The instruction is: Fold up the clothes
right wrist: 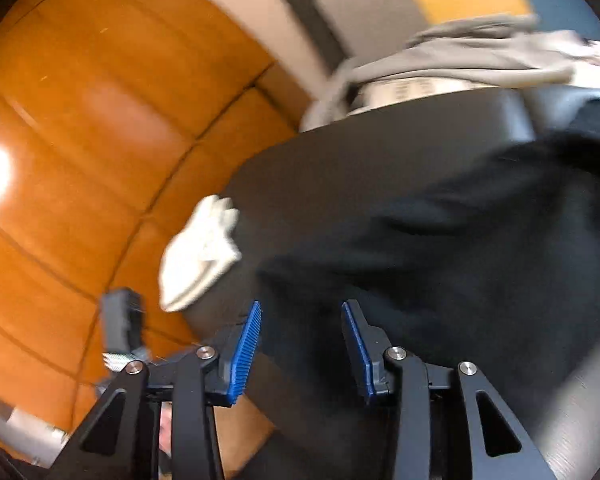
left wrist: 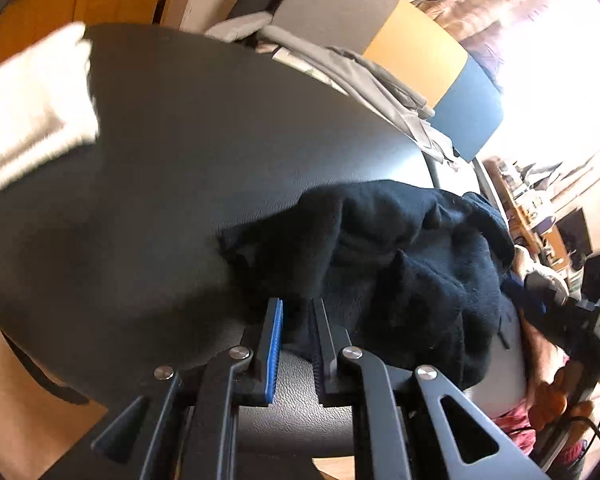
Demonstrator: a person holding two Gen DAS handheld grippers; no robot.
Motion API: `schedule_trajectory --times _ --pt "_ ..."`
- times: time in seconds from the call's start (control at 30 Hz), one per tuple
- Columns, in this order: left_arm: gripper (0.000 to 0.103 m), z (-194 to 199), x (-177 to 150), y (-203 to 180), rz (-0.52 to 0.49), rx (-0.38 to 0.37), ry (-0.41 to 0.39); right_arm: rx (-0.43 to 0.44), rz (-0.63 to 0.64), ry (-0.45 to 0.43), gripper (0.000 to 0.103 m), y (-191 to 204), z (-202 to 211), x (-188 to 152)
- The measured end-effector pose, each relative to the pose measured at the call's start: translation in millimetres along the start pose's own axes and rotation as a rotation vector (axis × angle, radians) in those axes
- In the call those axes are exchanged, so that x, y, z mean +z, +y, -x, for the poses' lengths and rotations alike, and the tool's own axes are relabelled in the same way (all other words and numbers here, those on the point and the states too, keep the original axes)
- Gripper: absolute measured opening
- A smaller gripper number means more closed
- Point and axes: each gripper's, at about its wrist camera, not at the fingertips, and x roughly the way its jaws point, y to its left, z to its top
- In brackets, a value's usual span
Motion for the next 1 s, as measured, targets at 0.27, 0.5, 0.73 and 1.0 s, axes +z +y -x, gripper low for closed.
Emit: schedule_trajectory --times 0.27,0.5,0.73,1.0 --pt "0.016 -11 21 -110 -0.361 -0.136 0.030 -0.314 -0.331 -0.165 0.044 -120 122 -68" --pt "0.017 -51 5 -261 -0.833 -0.216 0.050 -0.387 -0.528 -0.250 0.051 -166 163 -95" --pt "0.017 -85 -16 -328 -1.052 -0.165 0.053 -0.420 -0.446 -0.261 0.059 -157 159 -91" --pt "0.017 -122 -15 -327 -1.081 -0.032 0.106 -0.428 -0.438 -0.232 0.063 -167 146 -96"
